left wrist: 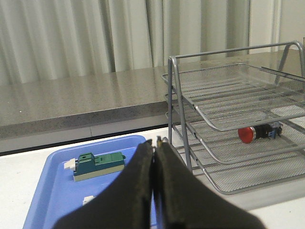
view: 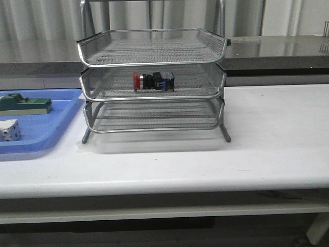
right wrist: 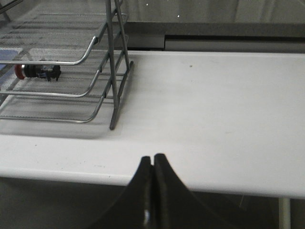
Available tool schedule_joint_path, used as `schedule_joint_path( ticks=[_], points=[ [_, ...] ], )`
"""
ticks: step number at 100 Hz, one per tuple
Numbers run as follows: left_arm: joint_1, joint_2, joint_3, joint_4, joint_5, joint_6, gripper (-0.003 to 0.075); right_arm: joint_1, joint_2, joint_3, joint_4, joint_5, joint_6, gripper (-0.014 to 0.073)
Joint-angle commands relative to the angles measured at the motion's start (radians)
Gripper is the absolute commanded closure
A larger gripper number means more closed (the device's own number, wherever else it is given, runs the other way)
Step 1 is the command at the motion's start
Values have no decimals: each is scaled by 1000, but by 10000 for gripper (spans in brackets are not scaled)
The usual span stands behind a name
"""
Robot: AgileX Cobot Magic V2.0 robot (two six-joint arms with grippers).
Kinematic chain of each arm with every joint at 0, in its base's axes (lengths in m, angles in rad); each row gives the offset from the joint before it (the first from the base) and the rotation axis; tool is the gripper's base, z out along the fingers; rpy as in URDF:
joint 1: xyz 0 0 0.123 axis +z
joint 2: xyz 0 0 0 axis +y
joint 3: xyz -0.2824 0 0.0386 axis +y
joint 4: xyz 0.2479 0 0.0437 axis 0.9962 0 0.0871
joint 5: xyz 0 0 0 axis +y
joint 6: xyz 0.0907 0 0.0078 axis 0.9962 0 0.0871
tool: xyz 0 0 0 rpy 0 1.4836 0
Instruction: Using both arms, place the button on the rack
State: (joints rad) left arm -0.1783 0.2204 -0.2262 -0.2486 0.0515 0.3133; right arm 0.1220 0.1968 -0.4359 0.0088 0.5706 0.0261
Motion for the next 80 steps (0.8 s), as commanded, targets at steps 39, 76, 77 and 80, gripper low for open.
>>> schedule_joint_path(
  ticks=[39,76,77,80],
  points=[
    [0,6,-28,-11,-77,-11,741,-8,-229,312,-30,-332,28,651],
    [0,6,-28,-11,-77,-11,741,-10,-227,445,-30,-495,36,651],
    [0,6,-28,-11,-77,-11,741,-10,-227,445,-30,-498,36,651],
    [0,6,-28,-11,-77,-11,741,-10,-227,445,-30,-500,36,651]
  ],
)
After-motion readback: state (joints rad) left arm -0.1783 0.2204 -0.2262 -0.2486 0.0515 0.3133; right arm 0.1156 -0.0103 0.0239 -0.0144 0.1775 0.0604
